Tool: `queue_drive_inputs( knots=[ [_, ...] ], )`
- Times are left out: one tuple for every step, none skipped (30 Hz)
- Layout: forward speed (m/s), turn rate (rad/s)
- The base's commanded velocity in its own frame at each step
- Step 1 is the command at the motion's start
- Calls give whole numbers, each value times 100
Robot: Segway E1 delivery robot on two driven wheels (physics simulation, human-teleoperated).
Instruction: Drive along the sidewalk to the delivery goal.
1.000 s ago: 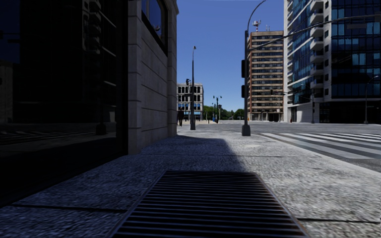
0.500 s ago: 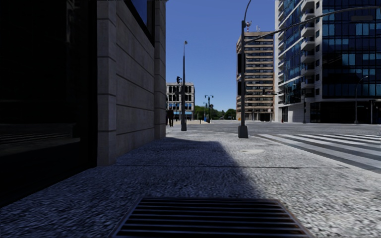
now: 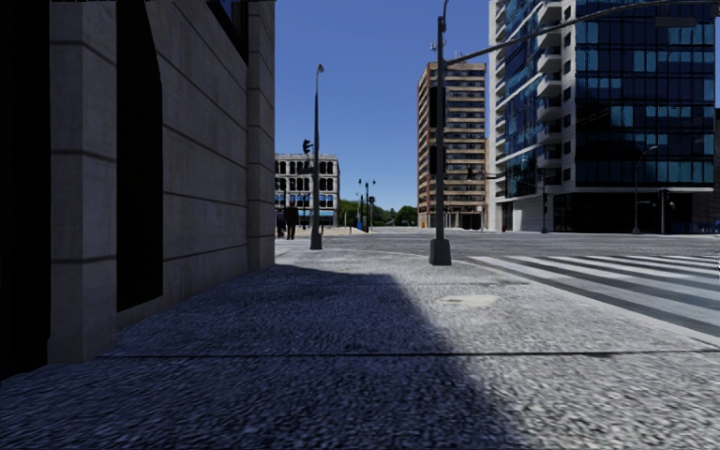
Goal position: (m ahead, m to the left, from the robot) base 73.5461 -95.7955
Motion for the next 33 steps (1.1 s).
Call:
queue_drive_inputs(
  knots=[
    [200,-46],
    [200,-50],
    [200,-51],
    [200,-51],
    [200,-51],
    [200,-51],
    [200,-51],
    [200,-51],
    [200,-51],
    [200,-51],
    [200,-51],
    [200,-51],
    [200,-51],
    [200,-51],
    [200,-51],
    [200,-51],
    [200,-51],
    [200,-51],
    [200,-51],
    [200,-51],
    [200,-51],
    [200,-51],
    [200,-51],
    [200,-51],
    [200,-51],
    [200,-51],
    [200,-51],
    [200,-51],
    [200,-51],
    [200,-51],
    [200,-51],
    [200,-52],
    [200,-53]
  ],
)
